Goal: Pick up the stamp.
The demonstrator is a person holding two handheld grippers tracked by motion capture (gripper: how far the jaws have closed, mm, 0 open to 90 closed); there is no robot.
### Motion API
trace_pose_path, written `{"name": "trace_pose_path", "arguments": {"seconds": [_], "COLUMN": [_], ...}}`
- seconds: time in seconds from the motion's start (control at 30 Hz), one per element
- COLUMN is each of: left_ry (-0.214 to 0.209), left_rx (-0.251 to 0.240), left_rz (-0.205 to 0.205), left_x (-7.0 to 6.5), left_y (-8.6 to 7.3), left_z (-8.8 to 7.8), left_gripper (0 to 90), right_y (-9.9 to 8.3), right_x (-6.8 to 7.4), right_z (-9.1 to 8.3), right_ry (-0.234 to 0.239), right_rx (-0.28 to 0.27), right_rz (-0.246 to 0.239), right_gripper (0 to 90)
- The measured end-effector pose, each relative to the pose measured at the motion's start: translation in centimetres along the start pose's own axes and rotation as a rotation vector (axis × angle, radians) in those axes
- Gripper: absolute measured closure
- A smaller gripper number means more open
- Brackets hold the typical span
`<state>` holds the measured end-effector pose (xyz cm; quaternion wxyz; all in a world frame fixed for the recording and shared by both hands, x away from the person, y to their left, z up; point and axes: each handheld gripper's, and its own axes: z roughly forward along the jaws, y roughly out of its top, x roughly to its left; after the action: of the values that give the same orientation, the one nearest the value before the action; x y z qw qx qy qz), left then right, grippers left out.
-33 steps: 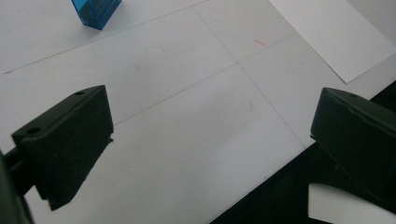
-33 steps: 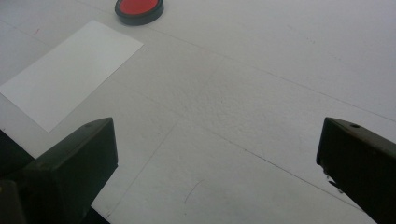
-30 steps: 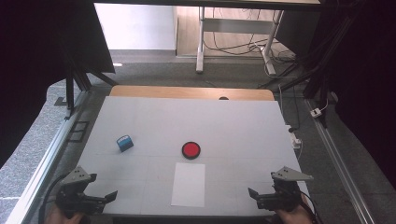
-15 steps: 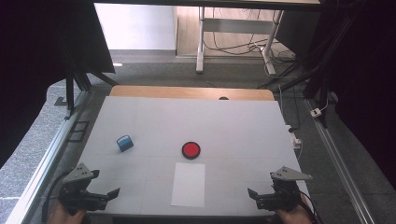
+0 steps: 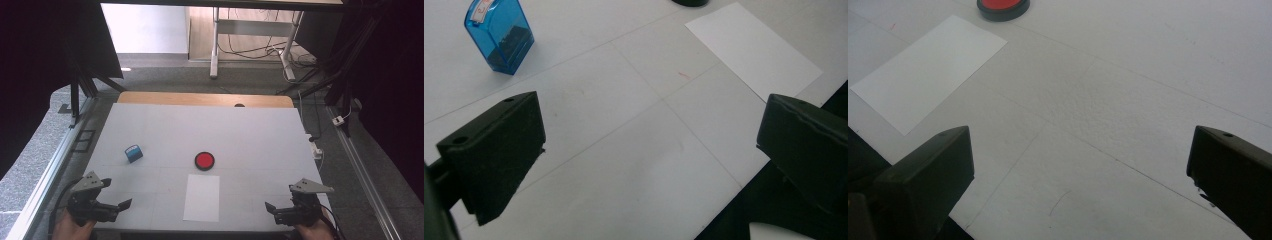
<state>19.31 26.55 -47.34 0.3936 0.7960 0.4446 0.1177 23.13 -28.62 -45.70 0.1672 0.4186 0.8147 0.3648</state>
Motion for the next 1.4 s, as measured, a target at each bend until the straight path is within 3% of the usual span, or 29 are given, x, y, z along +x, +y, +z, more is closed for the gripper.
{"name": "trace_pose_path", "arguments": {"seconds": [0.37,0.67,1.0,1.4], "left_ry": [-0.031,-0.012,-0.003,0.079], "left_rx": [-0.029,-0.028,-0.025,0.025], "left_rz": [0.014,0.017,-0.008,-0.038], "left_x": [0.6,1.2,2.5,4.7], "left_y": [0.6,1.4,2.8,4.6], "left_z": [1.0,1.9,3.4,5.2], "left_gripper": [0.0,0.0,0.0,0.0], "right_y": [0.0,0.0,0.1,0.1], "right_x": [-0.1,-0.1,-0.1,0.0], "right_z": [0.0,0.1,0.1,0.1], "right_ry": [0.008,0.011,0.011,0.017], "right_rx": [0.001,0.005,0.011,0.014], "right_rz": [0.005,0.005,-0.002,-0.008], "right_gripper": [0.0,0.0,0.0,0.0]}}
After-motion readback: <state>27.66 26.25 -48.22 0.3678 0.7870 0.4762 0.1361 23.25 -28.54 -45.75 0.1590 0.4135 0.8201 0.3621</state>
